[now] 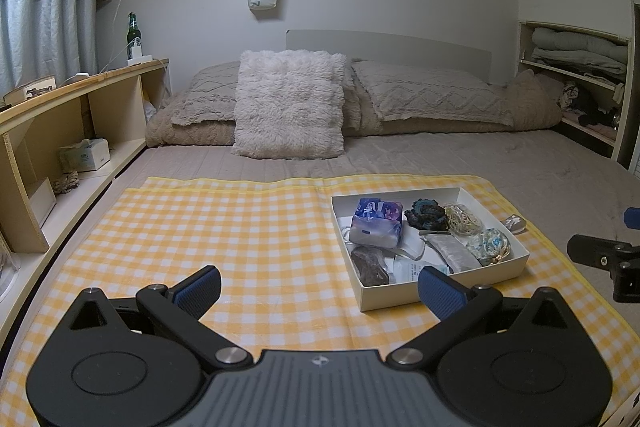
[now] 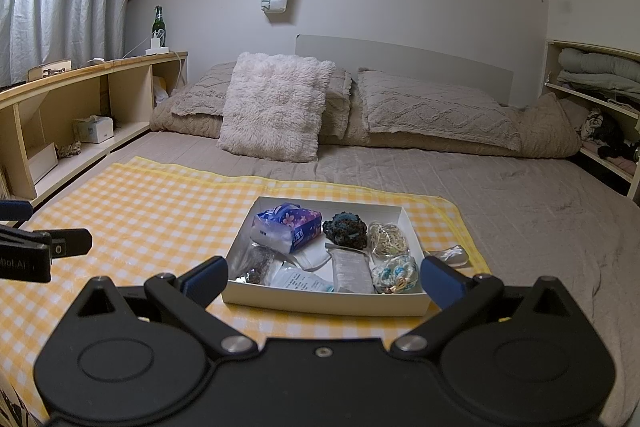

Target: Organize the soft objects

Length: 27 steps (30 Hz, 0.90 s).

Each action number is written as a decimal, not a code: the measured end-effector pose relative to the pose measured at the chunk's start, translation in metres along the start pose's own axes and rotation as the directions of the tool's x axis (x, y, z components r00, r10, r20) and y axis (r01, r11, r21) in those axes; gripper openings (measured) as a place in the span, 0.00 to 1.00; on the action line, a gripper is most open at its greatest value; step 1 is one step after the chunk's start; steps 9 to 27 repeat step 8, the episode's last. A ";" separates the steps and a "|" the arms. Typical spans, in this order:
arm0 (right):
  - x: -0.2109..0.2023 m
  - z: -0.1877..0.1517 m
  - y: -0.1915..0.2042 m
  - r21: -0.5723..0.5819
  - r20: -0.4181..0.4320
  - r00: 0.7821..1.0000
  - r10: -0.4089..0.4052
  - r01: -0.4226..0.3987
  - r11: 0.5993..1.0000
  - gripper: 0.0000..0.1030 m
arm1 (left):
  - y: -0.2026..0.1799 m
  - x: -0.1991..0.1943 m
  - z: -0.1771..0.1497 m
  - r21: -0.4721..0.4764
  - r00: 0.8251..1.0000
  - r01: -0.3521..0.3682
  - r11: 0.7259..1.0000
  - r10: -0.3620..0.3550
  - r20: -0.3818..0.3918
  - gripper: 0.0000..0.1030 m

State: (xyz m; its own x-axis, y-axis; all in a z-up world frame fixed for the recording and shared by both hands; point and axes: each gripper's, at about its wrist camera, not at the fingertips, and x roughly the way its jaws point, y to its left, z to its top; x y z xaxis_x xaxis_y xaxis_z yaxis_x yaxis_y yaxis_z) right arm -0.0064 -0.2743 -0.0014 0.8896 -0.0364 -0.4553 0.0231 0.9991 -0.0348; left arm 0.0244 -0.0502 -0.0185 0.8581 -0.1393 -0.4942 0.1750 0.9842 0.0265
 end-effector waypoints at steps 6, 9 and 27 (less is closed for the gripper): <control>0.000 0.000 0.000 -0.001 0.000 1.000 0.000 0.000 1.000 1.00 | 0.004 0.000 0.000 -0.006 1.000 -0.003 1.000 0.003 0.001 1.00; 0.000 0.000 0.000 -0.001 0.000 1.000 0.000 0.000 1.000 1.00 | 0.008 0.000 0.001 -0.010 1.000 -0.004 1.000 0.004 0.000 1.00; 0.000 0.000 0.000 -0.001 0.000 1.000 0.000 0.000 1.000 1.00 | 0.008 0.000 0.001 -0.010 1.000 -0.004 1.000 0.004 0.000 1.00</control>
